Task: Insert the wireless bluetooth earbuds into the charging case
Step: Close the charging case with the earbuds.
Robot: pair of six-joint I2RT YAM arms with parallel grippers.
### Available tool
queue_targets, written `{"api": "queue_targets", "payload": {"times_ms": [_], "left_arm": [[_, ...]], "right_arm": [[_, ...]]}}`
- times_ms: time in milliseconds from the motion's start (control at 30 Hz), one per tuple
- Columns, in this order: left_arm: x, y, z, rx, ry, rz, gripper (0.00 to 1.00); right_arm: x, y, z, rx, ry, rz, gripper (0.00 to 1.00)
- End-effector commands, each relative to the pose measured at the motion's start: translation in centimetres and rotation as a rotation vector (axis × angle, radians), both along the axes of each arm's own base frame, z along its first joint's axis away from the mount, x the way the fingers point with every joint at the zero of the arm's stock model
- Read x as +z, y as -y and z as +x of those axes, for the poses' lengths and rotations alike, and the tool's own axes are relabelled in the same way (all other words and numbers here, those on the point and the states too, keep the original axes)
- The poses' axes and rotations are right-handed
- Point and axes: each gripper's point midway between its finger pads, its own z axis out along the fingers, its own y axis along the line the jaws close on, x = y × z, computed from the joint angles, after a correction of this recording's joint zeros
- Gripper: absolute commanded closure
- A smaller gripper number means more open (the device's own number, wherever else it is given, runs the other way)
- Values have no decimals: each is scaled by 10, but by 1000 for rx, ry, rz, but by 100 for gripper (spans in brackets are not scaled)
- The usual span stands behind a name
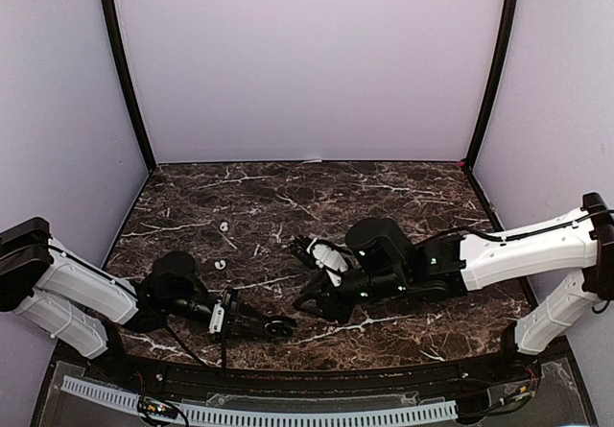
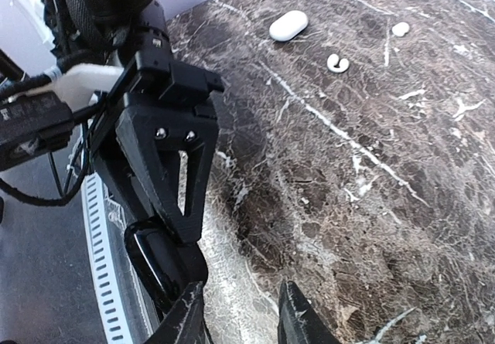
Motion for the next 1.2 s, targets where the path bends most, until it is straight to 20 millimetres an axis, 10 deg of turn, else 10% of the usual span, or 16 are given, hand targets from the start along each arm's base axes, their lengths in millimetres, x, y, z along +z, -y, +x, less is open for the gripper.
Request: {"api": "queue_targets", "payload": {"times_ms": [0, 500, 1167], "left_arm": [[7, 0, 0, 6, 58, -36, 100], [7, 3, 2, 9, 21, -30, 100], [9, 9, 19, 97, -37, -27, 100]], "right_arm": [[0, -13, -11, 75, -8, 36, 69], [-5, -35, -32, 192, -29, 40, 80], [-21, -1, -62, 271, -14, -10, 83]]}}
